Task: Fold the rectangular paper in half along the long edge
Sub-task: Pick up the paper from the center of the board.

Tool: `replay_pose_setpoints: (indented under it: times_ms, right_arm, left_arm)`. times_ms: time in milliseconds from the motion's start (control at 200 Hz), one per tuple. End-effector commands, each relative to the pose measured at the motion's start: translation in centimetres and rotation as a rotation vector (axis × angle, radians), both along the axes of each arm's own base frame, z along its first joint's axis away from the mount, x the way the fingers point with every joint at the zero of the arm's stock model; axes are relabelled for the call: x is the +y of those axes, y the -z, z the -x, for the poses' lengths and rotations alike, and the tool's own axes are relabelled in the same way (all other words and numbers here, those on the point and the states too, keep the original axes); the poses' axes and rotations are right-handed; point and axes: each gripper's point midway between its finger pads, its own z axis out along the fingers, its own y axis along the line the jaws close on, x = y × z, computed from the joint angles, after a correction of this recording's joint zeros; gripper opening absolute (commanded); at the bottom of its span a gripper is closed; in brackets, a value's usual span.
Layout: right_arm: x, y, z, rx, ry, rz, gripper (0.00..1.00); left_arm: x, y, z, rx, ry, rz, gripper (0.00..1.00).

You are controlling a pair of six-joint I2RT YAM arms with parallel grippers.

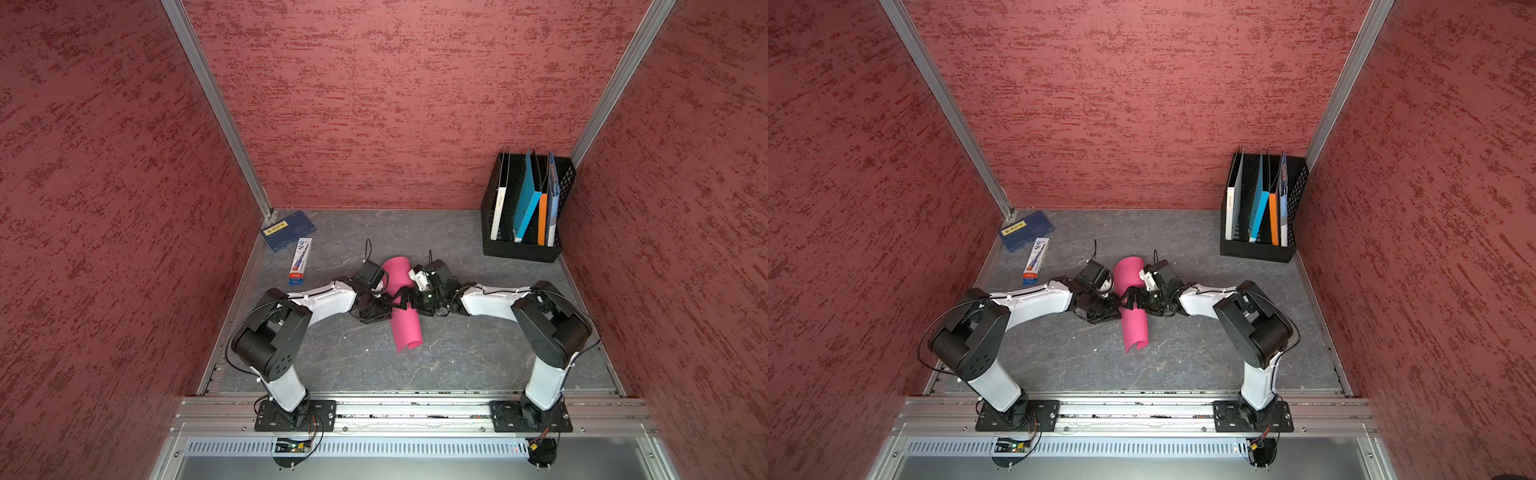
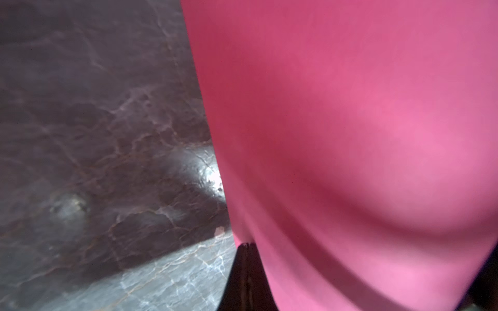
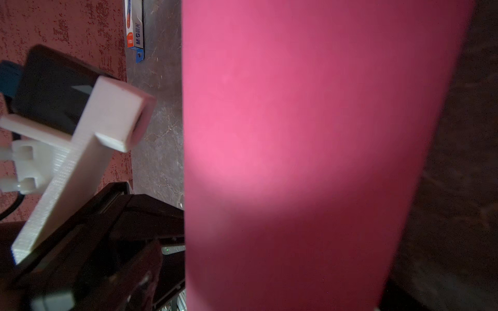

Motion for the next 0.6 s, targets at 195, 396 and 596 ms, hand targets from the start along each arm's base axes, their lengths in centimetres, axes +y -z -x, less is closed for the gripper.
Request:
replay_pose_setpoints:
  times_ms: [195, 396, 596]
  right_arm:
    - [-1.2, 3.6, 0.9, 0.065, 0.02, 0.11, 0.99]
    - [-1.5, 4.4, 0.9, 0.074, 0.029, 0.146, 0.99]
    - [-2.1, 5.0, 1.0, 0.081, 0.044, 0.199, 0.99]
  left_arm:
    - [-0.6, -0.4, -0.7, -0.021, -0.001, 0.016, 0.0]
    - [-0.6, 1.0, -0.6, -0.008, 0.0, 0.02, 0.0]
    - [-0.3, 2.4, -0.3, 0.008, -0.007, 0.034, 0.0]
